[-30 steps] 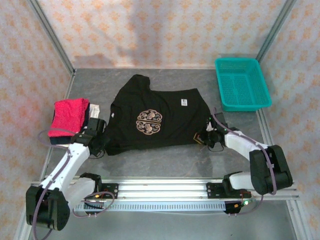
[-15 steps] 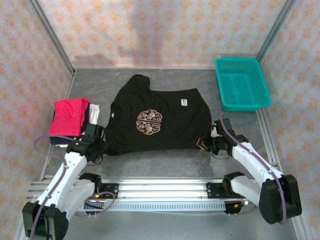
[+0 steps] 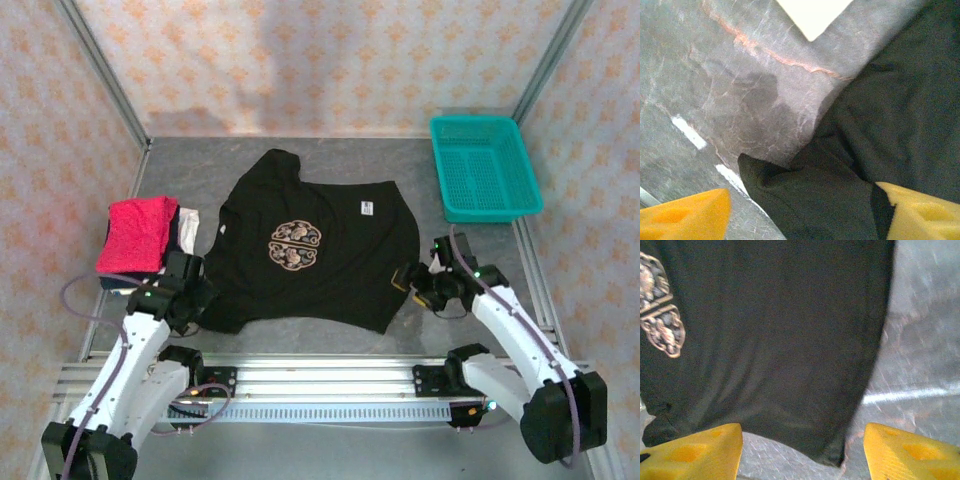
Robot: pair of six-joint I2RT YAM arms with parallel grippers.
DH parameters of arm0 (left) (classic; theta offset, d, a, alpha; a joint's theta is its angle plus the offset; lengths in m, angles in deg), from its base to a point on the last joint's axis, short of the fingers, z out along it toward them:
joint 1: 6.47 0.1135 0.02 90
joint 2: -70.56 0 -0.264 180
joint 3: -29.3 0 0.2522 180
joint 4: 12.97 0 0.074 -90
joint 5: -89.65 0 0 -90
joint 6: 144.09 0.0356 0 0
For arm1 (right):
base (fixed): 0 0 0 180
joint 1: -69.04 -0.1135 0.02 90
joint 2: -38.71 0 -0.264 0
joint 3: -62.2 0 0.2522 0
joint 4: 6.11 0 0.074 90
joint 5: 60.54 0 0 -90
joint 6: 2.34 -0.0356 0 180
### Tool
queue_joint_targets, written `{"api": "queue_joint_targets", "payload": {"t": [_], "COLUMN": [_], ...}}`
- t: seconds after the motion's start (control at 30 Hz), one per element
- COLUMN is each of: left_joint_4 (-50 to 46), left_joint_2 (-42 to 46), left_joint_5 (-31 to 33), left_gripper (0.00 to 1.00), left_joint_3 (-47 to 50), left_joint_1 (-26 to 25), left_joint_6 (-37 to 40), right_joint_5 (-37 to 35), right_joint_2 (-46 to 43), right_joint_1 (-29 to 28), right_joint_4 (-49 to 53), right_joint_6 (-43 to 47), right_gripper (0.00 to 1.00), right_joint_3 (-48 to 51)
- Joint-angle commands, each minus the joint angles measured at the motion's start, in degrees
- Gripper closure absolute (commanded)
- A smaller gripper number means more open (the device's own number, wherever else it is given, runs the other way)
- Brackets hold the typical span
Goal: Fold and stack the t-shirts
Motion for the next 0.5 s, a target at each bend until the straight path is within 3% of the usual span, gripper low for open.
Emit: {"api": "queue_joint_targets", "payload": {"t": [0.0, 0.1, 0.27, 0.37, 0.47], "left_joint_4": [2.4, 7.8, 19.9, 24.4, 26.7], "left_joint_2": [-3.6, -10.4, -24.8, -35.8, -45.6], "left_joint_5": [3.5, 3.5, 2.0, 1.4, 0.4], "left_gripper": [0.16, 0.07, 0.09, 0.23, 0.51], "left_joint_3": [-5.4, -11.3, -21.0, -27.5, -34.6], "left_joint_1": [-0.4, -0.5, -1.0, -1.0, -1.2], "left_joint_6": [5.1, 10.2, 16.9, 18.1, 17.9], "right_joint_5": [-5.2, -8.5, -12.3, -14.4, -15.4], "right_joint_2": [4.6, 11.8, 26.5, 35.5, 43.4], "right_joint_1": [-0.2, -0.2, -0.1, -0.2, -0.1], "right_joint_4": [-4.6, -12.8, -25.4, -30.0, -31.3], "right_joint_6": [5.1, 6.0, 5.9, 5.7, 5.8], "right_gripper": [0.34, 0.34, 0.43, 0.52, 0.63], "right_joint_3": [-4.3, -7.8, -14.7, -20.0, -26.4]}}
